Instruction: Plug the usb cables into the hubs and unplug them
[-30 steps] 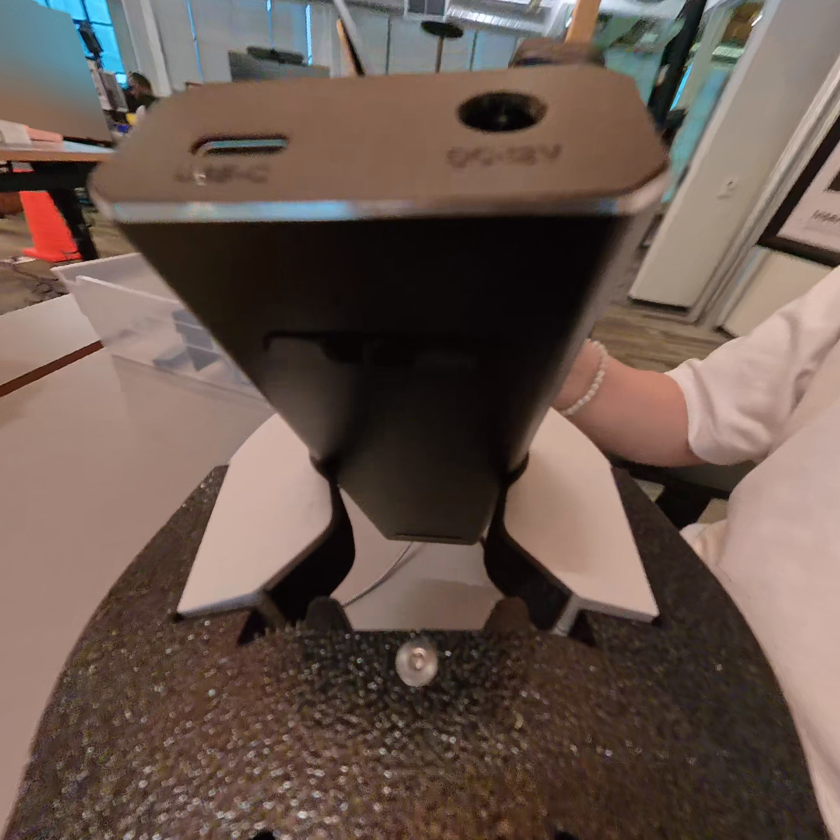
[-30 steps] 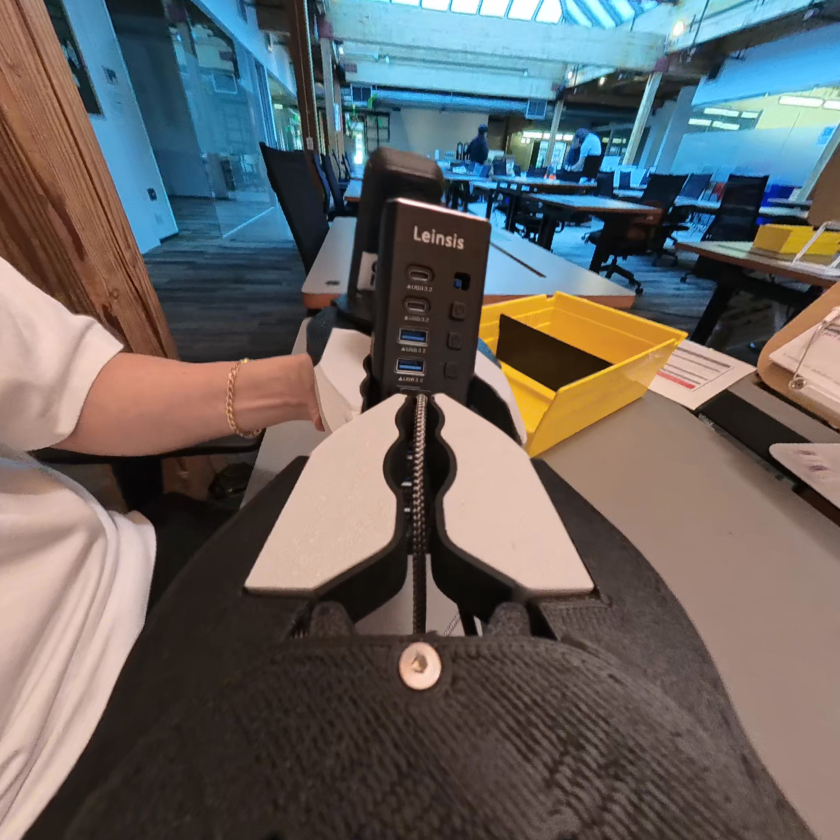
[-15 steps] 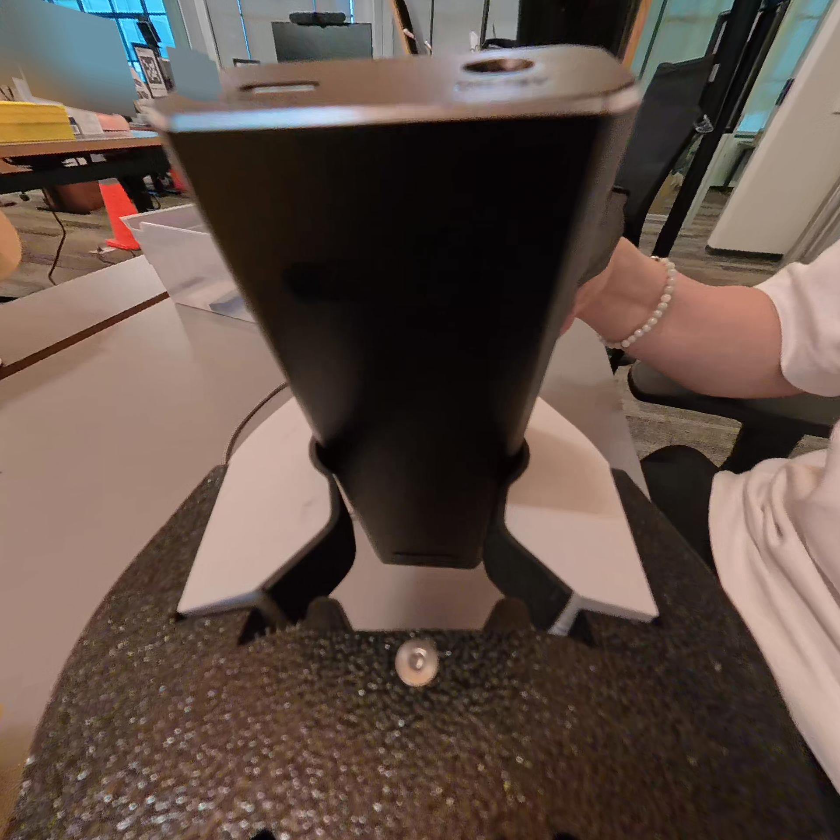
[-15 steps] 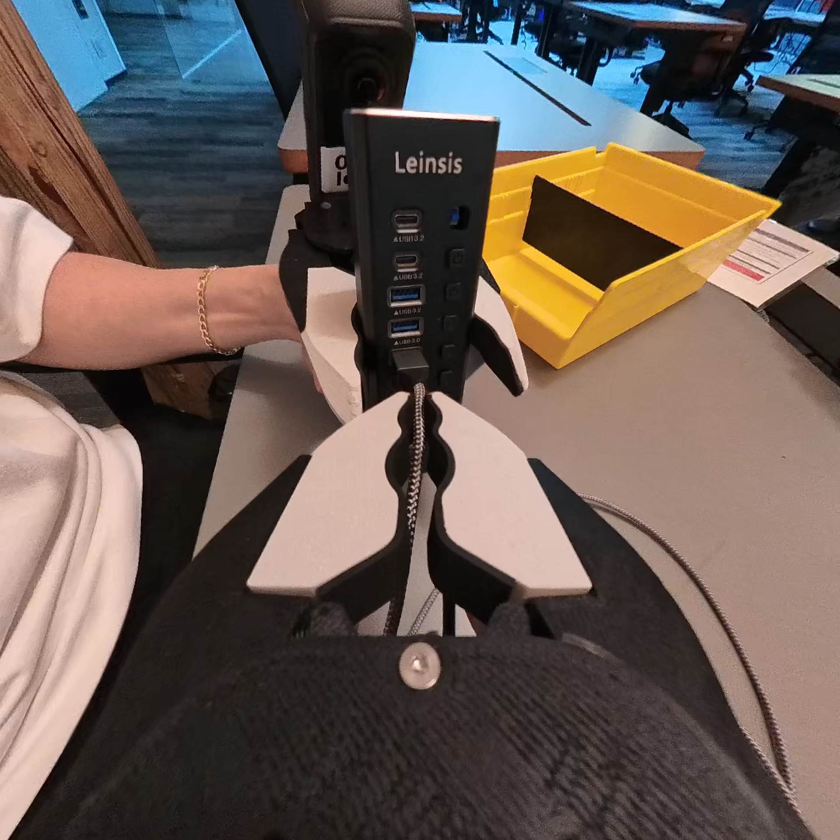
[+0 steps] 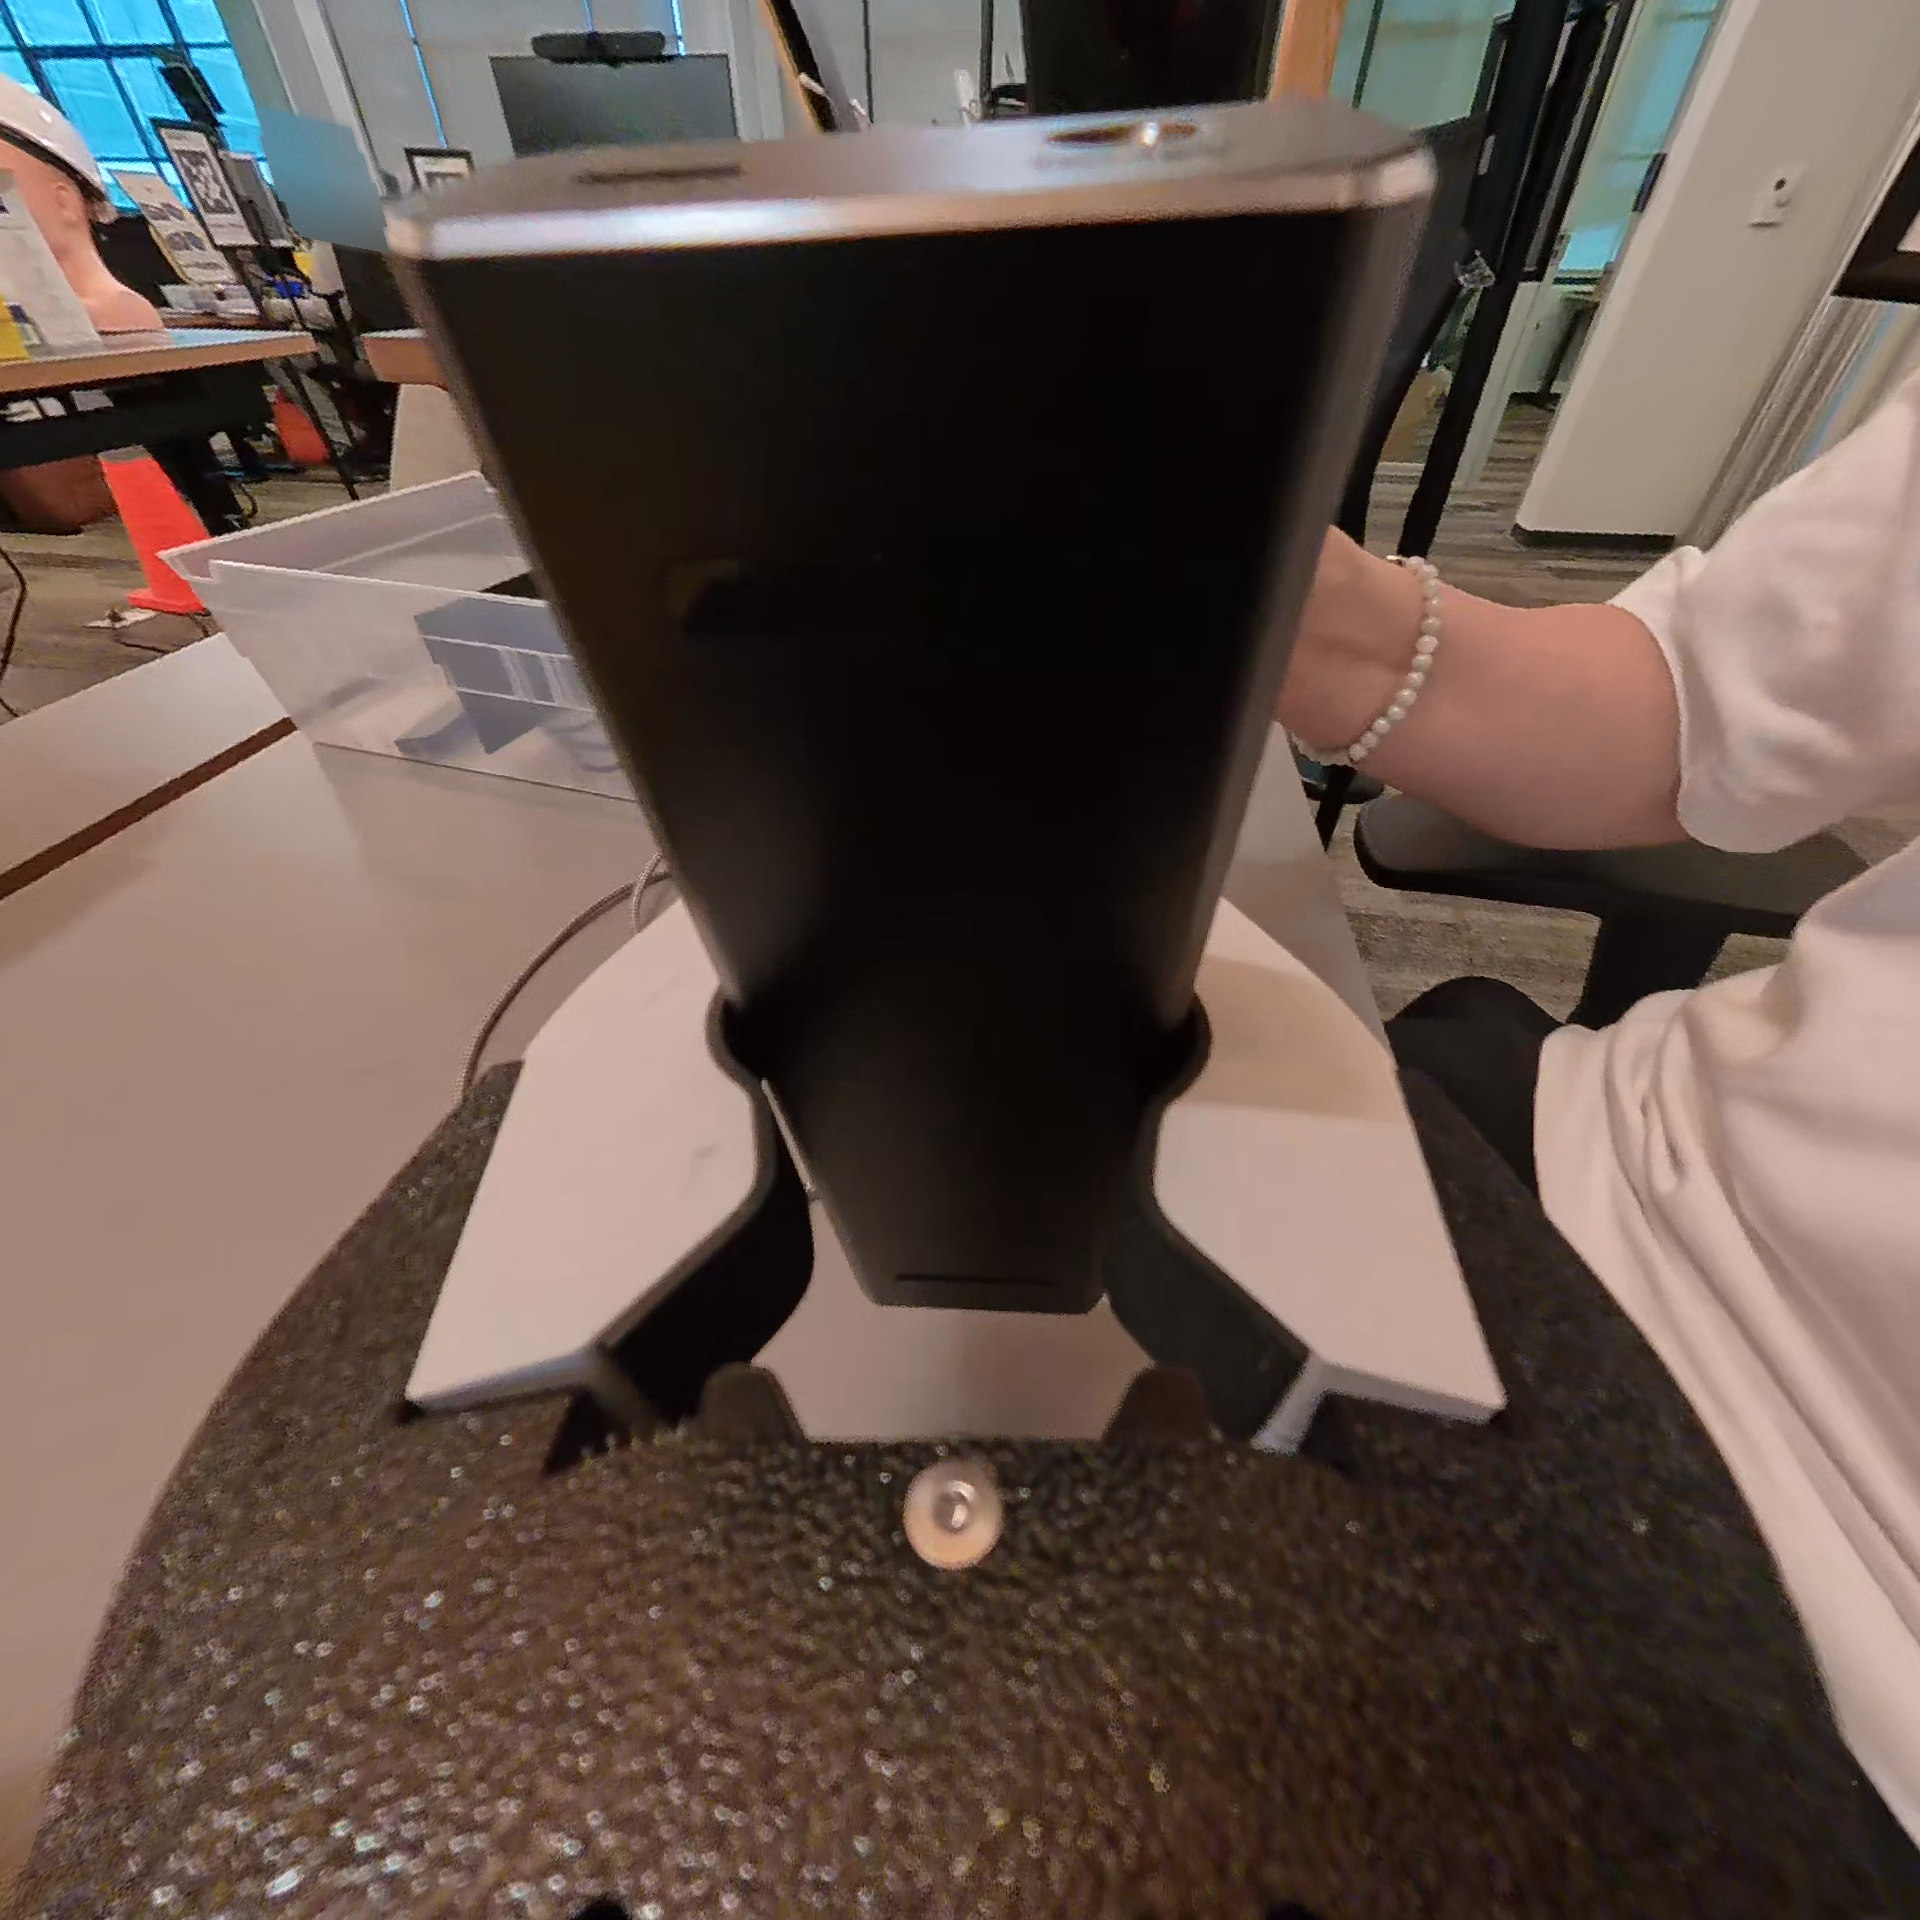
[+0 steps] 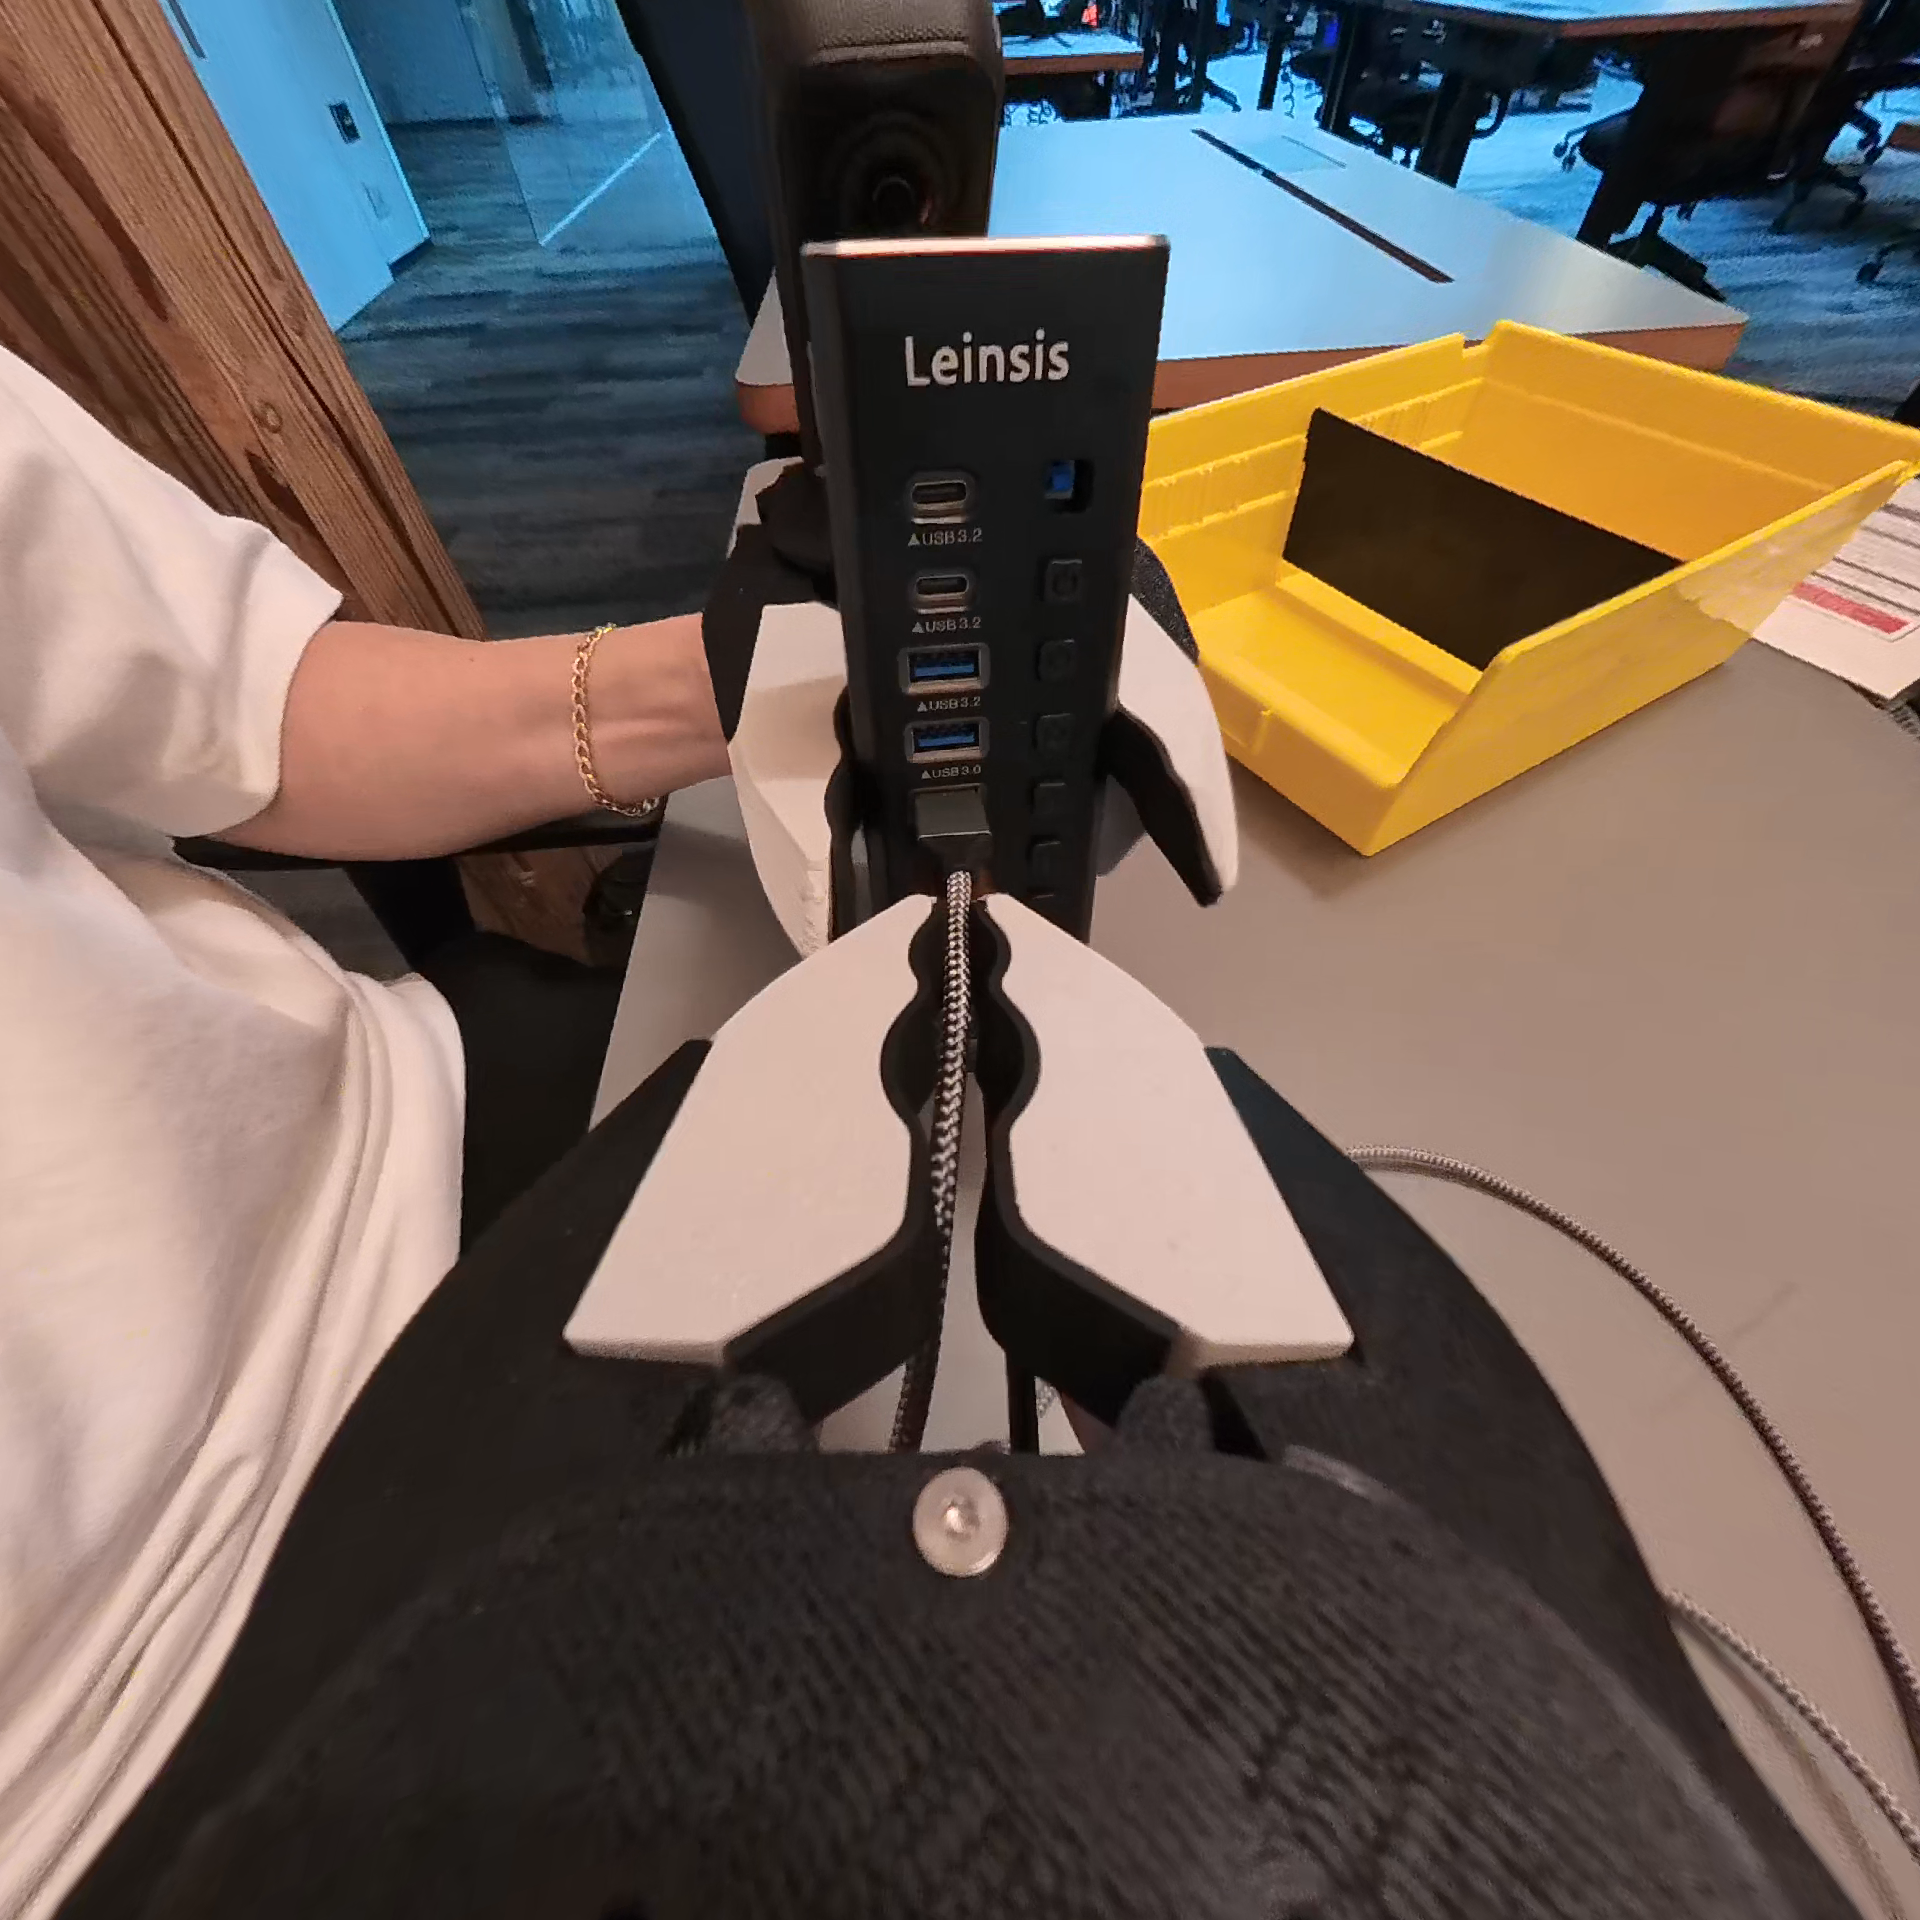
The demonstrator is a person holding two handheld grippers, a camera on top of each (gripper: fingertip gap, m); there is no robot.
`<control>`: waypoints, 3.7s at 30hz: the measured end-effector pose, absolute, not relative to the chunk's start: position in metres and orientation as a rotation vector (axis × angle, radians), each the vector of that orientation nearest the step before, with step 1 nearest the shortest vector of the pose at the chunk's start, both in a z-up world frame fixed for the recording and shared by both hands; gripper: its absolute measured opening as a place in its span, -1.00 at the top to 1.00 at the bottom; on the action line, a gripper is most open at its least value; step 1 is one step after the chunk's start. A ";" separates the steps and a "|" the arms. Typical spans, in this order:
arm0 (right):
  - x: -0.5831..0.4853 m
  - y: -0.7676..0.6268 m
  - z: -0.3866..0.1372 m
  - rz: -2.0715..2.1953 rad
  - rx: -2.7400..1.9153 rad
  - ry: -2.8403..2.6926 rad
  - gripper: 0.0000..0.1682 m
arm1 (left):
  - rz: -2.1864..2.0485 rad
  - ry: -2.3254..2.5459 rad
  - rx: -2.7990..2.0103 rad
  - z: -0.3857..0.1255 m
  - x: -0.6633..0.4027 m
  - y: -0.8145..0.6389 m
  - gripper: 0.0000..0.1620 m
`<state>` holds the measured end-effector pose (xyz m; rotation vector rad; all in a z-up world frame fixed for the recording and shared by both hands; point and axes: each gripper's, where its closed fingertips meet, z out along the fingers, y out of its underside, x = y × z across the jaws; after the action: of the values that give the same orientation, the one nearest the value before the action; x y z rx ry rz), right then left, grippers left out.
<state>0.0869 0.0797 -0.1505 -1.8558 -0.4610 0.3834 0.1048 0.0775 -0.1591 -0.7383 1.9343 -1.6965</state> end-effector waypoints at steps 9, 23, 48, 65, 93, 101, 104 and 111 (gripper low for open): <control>0.095 0.061 -0.151 0.347 -1.891 -0.455 0.96 | -1.619 1.971 -0.758 -0.164 0.107 0.074 0.11; 0.210 0.029 -0.133 0.093 -1.845 -0.056 0.96 | -1.533 1.624 -0.879 -0.092 0.085 0.154 0.12; 0.291 0.046 -0.267 -0.436 -2.827 -0.083 0.18 | -1.516 1.481 -0.846 -0.048 0.051 0.179 0.13; 0.295 0.053 -0.287 -0.070 -3.168 -0.163 0.33 | -1.602 1.413 -0.881 -0.052 0.045 0.204 0.12; 0.298 0.043 -0.093 -0.526 -2.537 -0.112 0.95 | -1.627 1.389 -0.935 -0.060 0.048 0.214 0.12; 0.394 -0.021 0.041 -0.976 -2.254 0.152 0.95 | -1.630 1.404 -0.935 -0.062 0.050 0.211 0.12; 0.438 -0.048 0.028 -1.076 -2.220 0.292 0.95 | -1.630 1.410 -0.932 -0.062 0.050 0.209 0.12; 0.487 -0.099 -0.091 -1.049 -2.155 0.606 0.95 | -1.627 1.411 -0.929 -0.062 0.049 0.209 0.12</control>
<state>0.4873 -0.0989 -0.0911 -2.1546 0.6058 -1.0489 0.0492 0.2093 -0.0622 -0.9291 1.4111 -1.6271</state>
